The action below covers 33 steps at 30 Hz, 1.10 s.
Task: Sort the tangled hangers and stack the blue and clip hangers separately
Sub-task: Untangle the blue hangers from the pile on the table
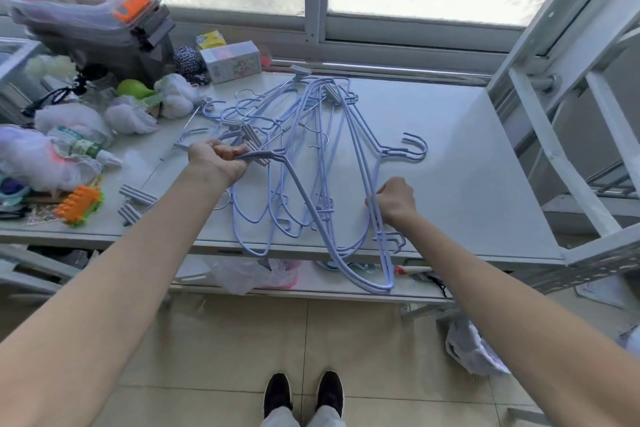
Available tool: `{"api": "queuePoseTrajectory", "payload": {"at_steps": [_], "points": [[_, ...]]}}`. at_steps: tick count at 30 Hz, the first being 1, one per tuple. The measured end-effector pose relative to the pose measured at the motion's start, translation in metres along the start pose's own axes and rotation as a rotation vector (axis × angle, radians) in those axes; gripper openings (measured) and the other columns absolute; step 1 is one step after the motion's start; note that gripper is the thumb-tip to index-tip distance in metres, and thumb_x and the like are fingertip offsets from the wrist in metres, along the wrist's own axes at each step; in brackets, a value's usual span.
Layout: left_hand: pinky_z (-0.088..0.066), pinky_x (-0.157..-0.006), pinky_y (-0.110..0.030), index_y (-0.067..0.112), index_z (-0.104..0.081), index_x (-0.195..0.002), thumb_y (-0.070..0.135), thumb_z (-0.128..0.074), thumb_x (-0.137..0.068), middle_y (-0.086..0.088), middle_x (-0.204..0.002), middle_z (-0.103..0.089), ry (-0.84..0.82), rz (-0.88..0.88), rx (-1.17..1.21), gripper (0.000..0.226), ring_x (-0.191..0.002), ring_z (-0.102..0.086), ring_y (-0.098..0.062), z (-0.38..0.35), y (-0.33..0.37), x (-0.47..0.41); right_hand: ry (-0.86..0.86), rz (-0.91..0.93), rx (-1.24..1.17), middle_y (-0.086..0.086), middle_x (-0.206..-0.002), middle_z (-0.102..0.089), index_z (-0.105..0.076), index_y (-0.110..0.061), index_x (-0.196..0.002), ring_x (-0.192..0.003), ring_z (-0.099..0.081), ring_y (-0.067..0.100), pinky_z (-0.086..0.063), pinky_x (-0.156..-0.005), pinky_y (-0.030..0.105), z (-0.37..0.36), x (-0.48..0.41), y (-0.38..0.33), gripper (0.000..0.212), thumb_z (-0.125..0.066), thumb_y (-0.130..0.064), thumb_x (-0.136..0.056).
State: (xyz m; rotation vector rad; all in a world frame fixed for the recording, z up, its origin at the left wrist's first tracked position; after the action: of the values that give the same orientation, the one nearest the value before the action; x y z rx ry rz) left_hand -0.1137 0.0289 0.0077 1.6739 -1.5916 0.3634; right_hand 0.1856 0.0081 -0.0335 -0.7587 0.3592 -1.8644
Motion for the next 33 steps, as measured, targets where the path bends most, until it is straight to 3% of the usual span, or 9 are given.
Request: {"api": "queuePoseTrajectory", "payload": {"at_steps": [3,6,8,12,17,20,23,26,33], "points": [[-0.029,-0.049,-0.023,0.015,-0.017,-0.037,0.009,-0.019,-0.100,0.001,-0.030,-0.012,-0.017,0.007,0.010,0.064,-0.025,-0.015,-0.014,0.002,0.004,0.002,0.082,-0.016,-0.010,0.007,-0.060,-0.038,-0.035,-0.010,-0.061,-0.047,-0.034,0.019,-0.023,-0.042,0.025,0.003,0.002,0.004,0.026,-0.051,-0.006,-0.081],[-0.029,-0.051,-0.023,0.018,-0.016,-0.050,0.008,-0.019,-0.100,0.001,-0.029,-0.012,-0.011,0.001,0.019,0.051,-0.025,-0.016,-0.013,0.003,0.008,0.003,0.144,-0.038,-0.163,0.008,-0.075,-0.045,-0.041,-0.008,-0.078,-0.060,-0.045,0.021,-0.033,-0.048,0.029,0.004,0.004,0.008,0.011,-0.041,-0.004,-0.088],[-0.029,-0.052,-0.023,0.019,-0.015,-0.056,0.007,-0.018,-0.099,0.001,-0.029,-0.012,-0.005,-0.016,0.022,0.045,-0.026,-0.014,-0.015,0.003,0.012,0.004,0.185,-0.050,-0.276,0.008,-0.076,-0.046,-0.038,-0.011,-0.076,-0.063,-0.046,0.025,-0.039,-0.053,0.032,0.004,0.003,0.012,0.017,-0.040,-0.004,-0.091],[-0.028,-0.053,-0.024,0.019,-0.017,-0.056,0.007,-0.015,-0.099,0.001,-0.029,-0.012,0.008,-0.048,0.032,0.045,-0.026,-0.013,-0.015,0.003,0.014,0.006,0.319,-0.030,-0.397,0.007,-0.070,-0.048,-0.039,-0.011,-0.070,-0.062,-0.042,0.023,-0.032,-0.049,0.031,0.009,0.004,0.016,0.025,-0.040,-0.005,-0.094],[-0.027,-0.052,-0.023,0.014,-0.019,-0.031,0.013,-0.014,-0.102,0.002,-0.029,-0.013,-0.033,-0.036,0.051,0.071,-0.029,-0.014,-0.015,0.003,0.013,0.006,0.359,0.029,-0.490,0.013,-0.071,-0.059,-0.055,-0.002,-0.077,-0.066,-0.053,0.027,-0.040,-0.058,0.032,0.011,0.006,0.015,0.023,-0.044,-0.011,-0.094],[-0.026,-0.050,-0.023,0.015,-0.019,-0.036,0.016,-0.015,-0.103,0.003,-0.029,-0.012,-0.021,-0.029,0.057,0.067,-0.025,-0.012,-0.014,0.005,0.010,0.006,0.353,0.066,-0.580,0.009,-0.063,-0.053,-0.053,-0.006,-0.072,-0.060,-0.048,0.026,-0.047,-0.060,0.045,0.015,0.006,0.011,0.027,-0.044,-0.013,-0.096],[-0.026,-0.050,-0.023,0.018,-0.017,-0.053,0.014,-0.016,-0.102,0.003,-0.028,-0.012,0.003,-0.027,0.040,0.049,-0.024,-0.011,-0.015,0.006,0.005,0.006,0.340,0.104,-0.696,0.006,-0.057,-0.044,-0.051,-0.006,-0.071,-0.046,-0.038,0.020,-0.039,-0.047,0.033,0.021,0.007,0.008,0.029,-0.042,-0.014,-0.098],[-0.025,-0.050,-0.023,0.018,-0.017,-0.053,0.011,-0.016,-0.101,0.003,-0.029,-0.012,0.021,-0.023,0.039,0.049,-0.024,-0.011,-0.015,0.006,0.000,0.004,0.340,0.099,-0.802,0.004,-0.056,-0.039,-0.050,-0.009,-0.071,-0.040,-0.029,0.015,-0.031,-0.039,0.021,0.029,0.008,0.006,0.031,-0.040,-0.015,-0.100],[-0.027,-0.050,-0.023,0.019,-0.017,-0.055,0.008,-0.019,-0.100,0.002,-0.031,-0.013,0.030,0.014,0.005,0.046,-0.033,-0.012,-0.017,-0.001,-0.016,0.004,0.424,0.092,-0.868,0.006,-0.055,-0.039,-0.053,-0.010,-0.072,-0.041,-0.029,0.016,-0.031,-0.037,0.019,0.060,0.010,0.015,0.030,-0.038,-0.011,-0.098]]}}
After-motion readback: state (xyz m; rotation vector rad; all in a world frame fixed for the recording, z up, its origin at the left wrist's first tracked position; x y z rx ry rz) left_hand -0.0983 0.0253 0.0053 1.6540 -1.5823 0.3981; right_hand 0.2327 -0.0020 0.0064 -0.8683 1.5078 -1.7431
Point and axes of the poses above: each hand's wrist, its own x-axis away from the middle knuckle, its own z-axis out of the back of the hand, y = z × x, the point moved 6 cm from there along -x, towards the middle knuckle
